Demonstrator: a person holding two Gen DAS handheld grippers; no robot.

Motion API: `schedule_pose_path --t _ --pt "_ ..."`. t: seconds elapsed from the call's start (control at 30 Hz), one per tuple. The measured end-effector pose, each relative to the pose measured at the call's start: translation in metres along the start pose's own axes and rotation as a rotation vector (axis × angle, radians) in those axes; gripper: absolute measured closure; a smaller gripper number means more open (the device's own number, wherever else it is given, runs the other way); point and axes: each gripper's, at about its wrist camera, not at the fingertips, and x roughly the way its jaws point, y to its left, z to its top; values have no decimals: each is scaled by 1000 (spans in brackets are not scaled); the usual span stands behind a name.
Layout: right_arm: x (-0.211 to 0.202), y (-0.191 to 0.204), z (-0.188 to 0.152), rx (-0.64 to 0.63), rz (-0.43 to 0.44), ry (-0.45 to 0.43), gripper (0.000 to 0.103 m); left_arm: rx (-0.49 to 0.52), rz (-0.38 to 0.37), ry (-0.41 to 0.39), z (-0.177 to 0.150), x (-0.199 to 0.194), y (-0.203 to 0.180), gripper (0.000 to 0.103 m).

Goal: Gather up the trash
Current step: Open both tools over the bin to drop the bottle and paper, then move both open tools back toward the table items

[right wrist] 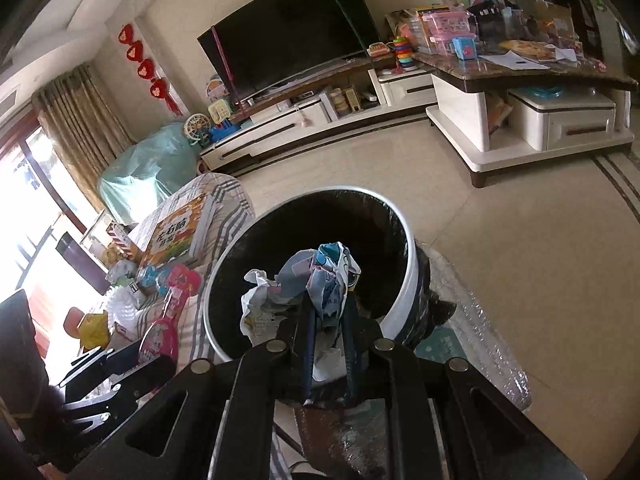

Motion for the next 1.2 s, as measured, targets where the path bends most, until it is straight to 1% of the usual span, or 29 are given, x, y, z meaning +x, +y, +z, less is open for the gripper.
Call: schedule_pose_path --t 0.13,0.37,0.67,0.73,0.8,0.9,0.97,1.07,1.2 --pt "4 -5 7 2 -6 2 90 15 -1 3 12 12 -4 65" --pt "12 -8 14 3 -9 18 88 48 -3 25 24 30 -16 65" --pt "24 -12 15 6 -8 52 86 38 -14 43 32 44 -19 64" --pt "25 -12 18 7 -4 58 80 32 -15 47 33 45 -19 64" --pt "26 -13 19 11 -3 57 69 23 -17 49 34 44 -18 59" --pt "24 -13 18 17 1 51 61 15 -23 35 31 40 -16 54" --pt "21 -12 17 25 5 45 57 7 -26 16 28 33 -14 51" --pt "16 -12 13 41 17 31 41 -3 -25 -3 20 24 -9 49" --pt "10 -9 7 48 28 11 33 -14 -16 -24 2 11 0 47"
